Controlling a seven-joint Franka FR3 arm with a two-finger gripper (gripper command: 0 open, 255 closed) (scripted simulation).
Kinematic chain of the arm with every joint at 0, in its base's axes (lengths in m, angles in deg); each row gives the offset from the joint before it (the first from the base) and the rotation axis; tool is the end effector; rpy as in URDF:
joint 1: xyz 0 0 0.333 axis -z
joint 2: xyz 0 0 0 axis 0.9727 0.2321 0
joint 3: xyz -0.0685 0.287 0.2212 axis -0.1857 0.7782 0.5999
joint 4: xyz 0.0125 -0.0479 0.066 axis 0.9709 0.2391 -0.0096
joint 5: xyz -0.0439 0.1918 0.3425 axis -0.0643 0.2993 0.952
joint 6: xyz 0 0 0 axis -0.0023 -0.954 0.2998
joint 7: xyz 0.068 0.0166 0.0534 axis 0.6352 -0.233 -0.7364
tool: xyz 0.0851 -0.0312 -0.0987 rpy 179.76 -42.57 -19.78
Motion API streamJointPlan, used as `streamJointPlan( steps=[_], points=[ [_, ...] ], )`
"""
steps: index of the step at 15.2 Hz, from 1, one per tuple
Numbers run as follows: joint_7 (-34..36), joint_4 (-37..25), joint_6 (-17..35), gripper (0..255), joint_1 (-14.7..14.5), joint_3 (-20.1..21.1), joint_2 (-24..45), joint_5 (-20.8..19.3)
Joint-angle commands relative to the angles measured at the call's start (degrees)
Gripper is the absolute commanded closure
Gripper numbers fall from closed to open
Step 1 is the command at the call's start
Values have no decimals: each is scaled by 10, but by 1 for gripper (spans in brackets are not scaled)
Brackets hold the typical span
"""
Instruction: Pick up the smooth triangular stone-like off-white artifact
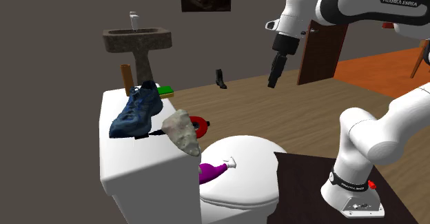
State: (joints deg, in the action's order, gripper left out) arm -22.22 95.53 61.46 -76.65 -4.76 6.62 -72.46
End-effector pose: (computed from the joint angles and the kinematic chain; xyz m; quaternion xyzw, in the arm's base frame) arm 0.2808 -0.0215 0.6558 -0.9901 0.0600 -0.1108 0.0620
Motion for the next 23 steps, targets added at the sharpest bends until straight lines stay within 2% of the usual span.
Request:
streamJointPlan(
  steps=[1, 8, 14, 19, 23],
  points=[
    [0, 0, 0, 0, 0, 0, 0, 0],
    [167, -29, 52, 0, 11, 127, 58, 16],
    [315, -100, 82, 0, 37, 234, 149, -4],
    [448, -191, 85, 0, 69, 327, 252, -58],
    [567, -290, 63, 0, 90, 404, 361, -138]
  ],
)
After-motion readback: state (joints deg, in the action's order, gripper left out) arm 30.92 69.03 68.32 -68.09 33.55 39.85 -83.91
